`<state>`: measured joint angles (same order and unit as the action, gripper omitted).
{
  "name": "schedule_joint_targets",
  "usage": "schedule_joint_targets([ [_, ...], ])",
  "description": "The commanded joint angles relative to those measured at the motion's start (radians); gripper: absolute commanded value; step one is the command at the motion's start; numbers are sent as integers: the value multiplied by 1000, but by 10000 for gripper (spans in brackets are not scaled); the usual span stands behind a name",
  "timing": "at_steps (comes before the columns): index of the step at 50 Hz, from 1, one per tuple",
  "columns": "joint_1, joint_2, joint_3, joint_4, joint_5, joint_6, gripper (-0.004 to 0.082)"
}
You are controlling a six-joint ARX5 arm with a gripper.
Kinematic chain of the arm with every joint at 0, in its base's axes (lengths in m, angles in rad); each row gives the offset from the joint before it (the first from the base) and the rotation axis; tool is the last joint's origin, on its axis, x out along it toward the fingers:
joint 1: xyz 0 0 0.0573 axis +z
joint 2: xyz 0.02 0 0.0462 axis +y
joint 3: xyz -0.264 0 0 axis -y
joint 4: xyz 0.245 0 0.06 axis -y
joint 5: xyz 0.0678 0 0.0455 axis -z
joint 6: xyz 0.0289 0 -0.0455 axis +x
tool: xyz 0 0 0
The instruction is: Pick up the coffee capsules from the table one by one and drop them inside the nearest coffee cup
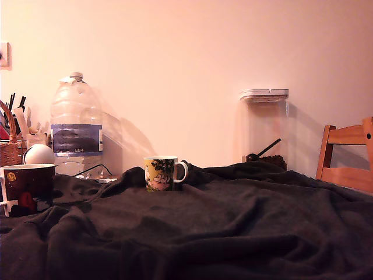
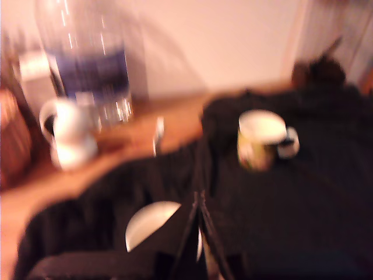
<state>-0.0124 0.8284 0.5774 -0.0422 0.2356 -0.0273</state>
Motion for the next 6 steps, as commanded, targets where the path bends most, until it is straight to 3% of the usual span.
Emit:
schedule_joint_targets([
  [1, -4, -13, -23, 5, 3, -9, -16],
  [6, -4, -34, -23, 6, 3, -8, -16],
])
